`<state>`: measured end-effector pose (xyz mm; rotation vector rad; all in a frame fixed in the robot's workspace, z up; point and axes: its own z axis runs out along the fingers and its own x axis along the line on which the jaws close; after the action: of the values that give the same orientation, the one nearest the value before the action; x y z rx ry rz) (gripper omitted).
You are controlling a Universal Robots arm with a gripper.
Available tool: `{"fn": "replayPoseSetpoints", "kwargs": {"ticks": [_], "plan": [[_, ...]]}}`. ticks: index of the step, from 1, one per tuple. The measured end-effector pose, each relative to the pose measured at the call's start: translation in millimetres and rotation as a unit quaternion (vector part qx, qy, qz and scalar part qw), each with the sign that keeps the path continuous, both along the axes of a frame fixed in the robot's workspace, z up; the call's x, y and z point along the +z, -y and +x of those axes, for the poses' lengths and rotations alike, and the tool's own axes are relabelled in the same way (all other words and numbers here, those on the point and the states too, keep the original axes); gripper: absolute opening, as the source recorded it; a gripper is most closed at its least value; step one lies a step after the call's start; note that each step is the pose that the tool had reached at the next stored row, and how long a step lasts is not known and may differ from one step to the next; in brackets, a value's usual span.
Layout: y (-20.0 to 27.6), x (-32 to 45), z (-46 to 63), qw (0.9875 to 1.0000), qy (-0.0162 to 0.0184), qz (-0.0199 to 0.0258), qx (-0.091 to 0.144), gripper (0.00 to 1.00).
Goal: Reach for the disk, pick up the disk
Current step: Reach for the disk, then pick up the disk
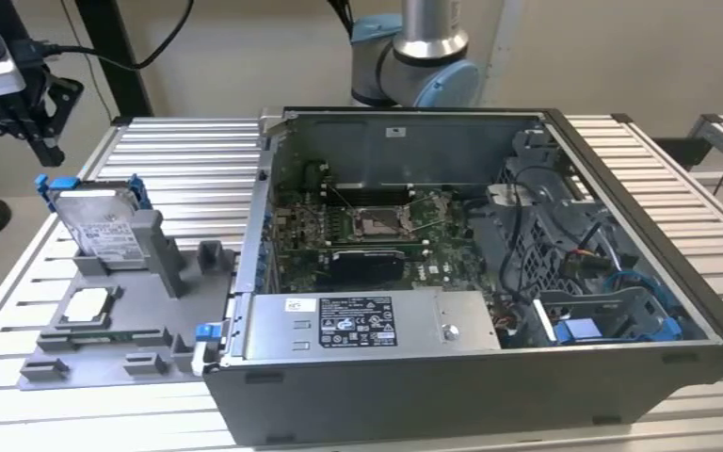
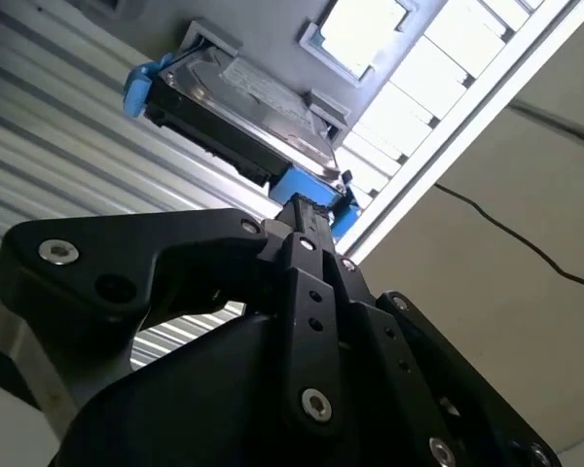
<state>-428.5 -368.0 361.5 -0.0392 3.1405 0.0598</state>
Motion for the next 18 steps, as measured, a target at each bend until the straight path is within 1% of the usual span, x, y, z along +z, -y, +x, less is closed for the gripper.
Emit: {"fn": "replayPoseSetpoints", "kwargs": {"ticks": [11, 13, 15, 18], "plan": [[0.0, 0.0, -0.2, 1.0, 0.0, 0.0, 0.002, 0.0], [-0.1, 0.0, -0.3, 0.9999, 0.0, 0.0, 0.01, 0.0], [0.0, 0.0, -0.3, 0.9997, 0.0, 0.0, 0.023, 0.0], [0.0, 0.0, -0.3, 0.9989, 0.0, 0.0, 0.047, 0.0]]}}
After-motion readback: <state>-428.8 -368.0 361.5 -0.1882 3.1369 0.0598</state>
